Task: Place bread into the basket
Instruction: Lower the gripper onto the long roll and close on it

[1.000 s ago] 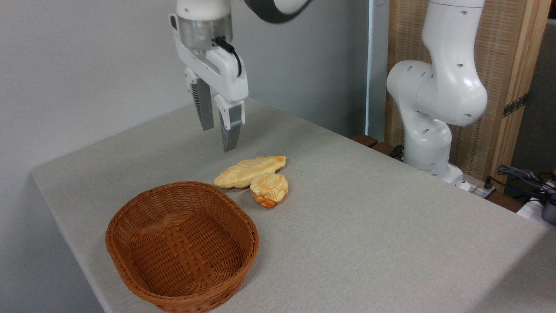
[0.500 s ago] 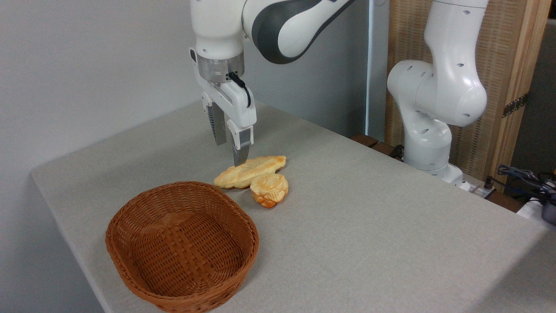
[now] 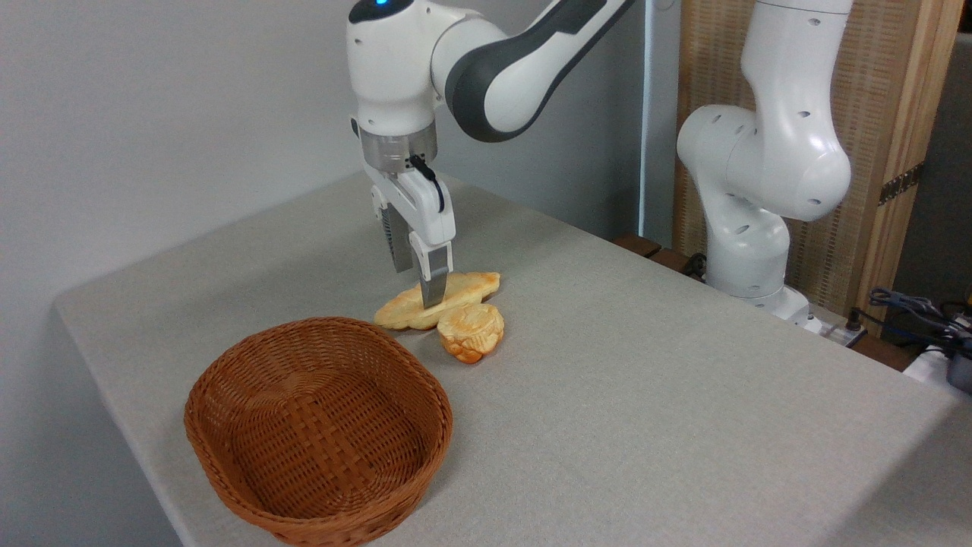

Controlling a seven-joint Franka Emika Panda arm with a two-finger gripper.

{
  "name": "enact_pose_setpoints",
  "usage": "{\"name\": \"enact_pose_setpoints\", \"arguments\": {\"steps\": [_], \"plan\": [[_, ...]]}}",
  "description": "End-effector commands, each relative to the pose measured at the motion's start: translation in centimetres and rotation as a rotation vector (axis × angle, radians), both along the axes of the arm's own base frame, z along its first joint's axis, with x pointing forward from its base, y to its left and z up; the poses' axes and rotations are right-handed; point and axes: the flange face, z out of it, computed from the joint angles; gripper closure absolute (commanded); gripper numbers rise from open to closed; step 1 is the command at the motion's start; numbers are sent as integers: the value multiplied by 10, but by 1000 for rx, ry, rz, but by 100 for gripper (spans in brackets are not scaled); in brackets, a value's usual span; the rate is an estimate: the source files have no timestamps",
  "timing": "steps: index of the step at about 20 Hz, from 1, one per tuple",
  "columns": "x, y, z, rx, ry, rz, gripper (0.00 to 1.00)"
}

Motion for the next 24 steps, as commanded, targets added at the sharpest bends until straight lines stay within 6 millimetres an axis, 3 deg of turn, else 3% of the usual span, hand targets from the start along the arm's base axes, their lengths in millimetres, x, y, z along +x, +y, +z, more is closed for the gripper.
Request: {"name": "enact_pose_setpoints", "arguments": {"steps": [1, 12, 13, 16, 17, 19, 24], "plan": [[-2, 2, -12, 52, -17, -50, 0], [-1, 4, -15, 105, -30, -86, 0], [-1, 4, -15, 105, -30, -86, 3], [-1, 4, -15, 105, -30, -86, 41], [-1, 4, -15, 105, -30, -87, 64], [-2, 4, -15, 105, -31, -87, 81], [-1, 5, -15, 104, -31, -84, 91]]}}
